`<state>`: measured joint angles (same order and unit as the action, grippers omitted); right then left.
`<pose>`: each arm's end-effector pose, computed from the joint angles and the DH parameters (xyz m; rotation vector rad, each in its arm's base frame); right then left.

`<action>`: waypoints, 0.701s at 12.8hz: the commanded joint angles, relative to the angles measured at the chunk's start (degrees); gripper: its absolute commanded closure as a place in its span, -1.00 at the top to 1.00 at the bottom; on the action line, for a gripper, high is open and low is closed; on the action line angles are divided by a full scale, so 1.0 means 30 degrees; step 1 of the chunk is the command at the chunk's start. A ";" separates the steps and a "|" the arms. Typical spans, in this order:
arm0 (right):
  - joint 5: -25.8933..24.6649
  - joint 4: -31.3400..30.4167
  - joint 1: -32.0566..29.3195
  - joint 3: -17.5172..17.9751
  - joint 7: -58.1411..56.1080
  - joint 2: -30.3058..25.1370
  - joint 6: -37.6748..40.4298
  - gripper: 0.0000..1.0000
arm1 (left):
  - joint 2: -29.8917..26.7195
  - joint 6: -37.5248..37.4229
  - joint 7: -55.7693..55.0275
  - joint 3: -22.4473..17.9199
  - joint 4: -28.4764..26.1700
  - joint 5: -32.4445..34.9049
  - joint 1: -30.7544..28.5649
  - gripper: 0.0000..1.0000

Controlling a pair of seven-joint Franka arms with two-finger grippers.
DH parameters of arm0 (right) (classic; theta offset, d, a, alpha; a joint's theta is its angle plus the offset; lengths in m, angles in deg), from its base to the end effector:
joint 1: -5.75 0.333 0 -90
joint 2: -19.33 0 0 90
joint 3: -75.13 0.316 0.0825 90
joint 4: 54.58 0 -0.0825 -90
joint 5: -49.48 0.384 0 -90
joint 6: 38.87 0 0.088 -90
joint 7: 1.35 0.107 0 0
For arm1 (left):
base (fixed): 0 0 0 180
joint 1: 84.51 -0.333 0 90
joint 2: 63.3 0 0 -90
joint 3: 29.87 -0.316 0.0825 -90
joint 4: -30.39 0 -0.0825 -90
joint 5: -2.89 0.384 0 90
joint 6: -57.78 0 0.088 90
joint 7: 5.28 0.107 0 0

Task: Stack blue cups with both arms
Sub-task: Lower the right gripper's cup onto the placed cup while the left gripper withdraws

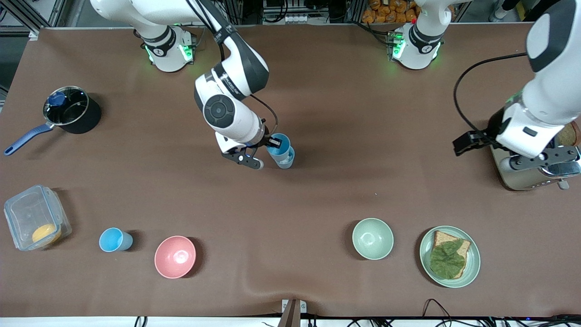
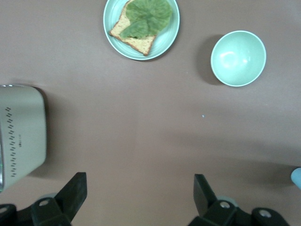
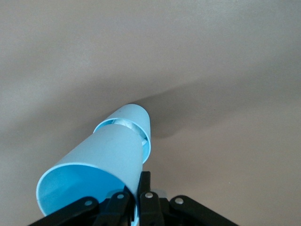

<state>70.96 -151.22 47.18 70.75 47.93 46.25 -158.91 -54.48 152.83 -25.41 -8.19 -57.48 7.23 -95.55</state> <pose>0.5170 0.4191 0.3247 -2.8932 0.5937 0.3505 0.5972 -0.0886 0.5663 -3.1086 -0.2521 0.0189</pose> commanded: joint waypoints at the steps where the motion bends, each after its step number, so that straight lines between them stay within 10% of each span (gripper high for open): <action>1: 0.0484 0.0220 0.0223 -0.0297 0.0302 0.0139 -0.0035 -1.00 | -0.0682 -0.0393 0.0788 0.0214 -0.0417 0.0428 -0.0480 1.00; 9: 0.0484 0.0191 0.0926 -0.0297 0.0713 0.1106 -0.0885 -1.00 | -0.0946 -0.0745 0.1728 0.0009 -0.0388 0.0428 -0.0744 1.00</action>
<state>71.07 -151.23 48.97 70.66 49.17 48.99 -161.13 -55.75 151.17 -22.00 -8.29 -57.48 7.33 -97.11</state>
